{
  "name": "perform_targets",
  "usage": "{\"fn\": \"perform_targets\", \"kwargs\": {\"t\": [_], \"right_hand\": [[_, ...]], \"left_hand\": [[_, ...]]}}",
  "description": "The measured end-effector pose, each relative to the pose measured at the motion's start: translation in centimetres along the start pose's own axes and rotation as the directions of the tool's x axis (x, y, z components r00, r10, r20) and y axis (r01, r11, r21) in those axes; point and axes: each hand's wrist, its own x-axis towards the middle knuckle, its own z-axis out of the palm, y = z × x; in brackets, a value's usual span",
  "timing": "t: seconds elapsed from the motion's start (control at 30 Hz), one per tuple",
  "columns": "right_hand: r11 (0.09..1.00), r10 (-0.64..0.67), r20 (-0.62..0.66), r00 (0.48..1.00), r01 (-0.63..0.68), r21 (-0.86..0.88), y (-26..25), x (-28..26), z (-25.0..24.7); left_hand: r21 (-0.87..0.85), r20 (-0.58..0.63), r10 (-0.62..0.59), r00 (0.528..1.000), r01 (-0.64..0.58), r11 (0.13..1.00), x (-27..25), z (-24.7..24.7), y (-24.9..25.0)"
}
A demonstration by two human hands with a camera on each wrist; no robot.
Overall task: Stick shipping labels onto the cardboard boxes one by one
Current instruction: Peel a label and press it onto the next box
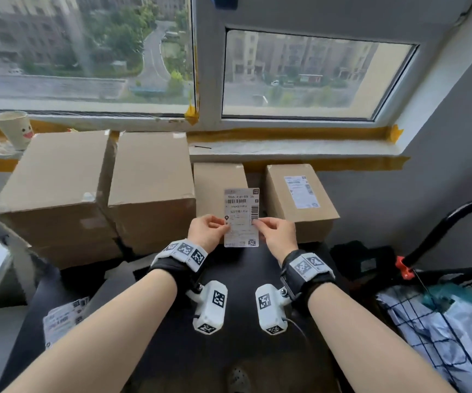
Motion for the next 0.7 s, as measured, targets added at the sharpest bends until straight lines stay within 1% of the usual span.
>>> {"fn": "perform_targets", "kwargs": {"t": [0.07, 0.13, 0.2, 0.23, 0.3, 0.4, 0.5, 0.6, 0.7], "right_hand": [[1.0, -0.006, 0.032, 0.999, 0.007, -0.03, 0.0, 2.4, -0.6], [0.999, -0.017, 0.065, 0.998, 0.02, -0.04, -0.3, 4.6, -0.9], [0.998, -0.003, 0.122, 0.993, 0.011, -0.06, -0.4, 7.3, -0.7], [0.998, 0.012, 0.131, 0.991, -0.003, -0.068, -0.5, 7.7, -0.3], [0.997, 0.044, 0.134, 0.99, -0.034, -0.074, -0.5, 9.6, 0.4], [0.991, 0.086, 0.151, 0.985, -0.069, -0.116, -0.6, 12.5, 1.6], [0.978, 0.095, 0.185, 0.978, -0.057, -0.202, -1.0, 14.6, 2.6], [0.966, 0.094, 0.208, 0.974, -0.039, -0.255, -1.2, 16.0, 3.6], [0.957, 0.102, 0.224, 0.969, -0.034, -0.288, -1.4, 16.8, 4.3]], "left_hand": [[-0.011, -0.046, -0.035, 0.998, 0.035, 0.999, 1.3, 1.2, 0.9], [0.028, -0.109, -0.052, 0.993, 0.055, 0.998, 2.5, 1.9, 1.5], [0.04, -0.186, -0.079, 0.979, 0.088, 0.995, 4.4, 2.7, 2.2], [0.045, -0.218, -0.081, 0.973, 0.093, 0.995, 4.7, 2.7, 2.1], [0.043, -0.296, -0.102, 0.95, 0.119, 0.992, 5.9, 3.3, 2.4], [0.047, -0.404, -0.094, 0.91, 0.123, 0.991, 8.0, 4.1, 2.7], [0.019, -0.489, -0.141, 0.861, 0.173, 0.985, 9.7, 4.4, 2.9], [0.038, -0.539, -0.137, 0.831, 0.186, 0.982, 10.9, 4.7, 2.8], [0.104, -0.543, -0.109, 0.833, 0.195, 0.975, 11.5, 4.9, 2.2]]}}
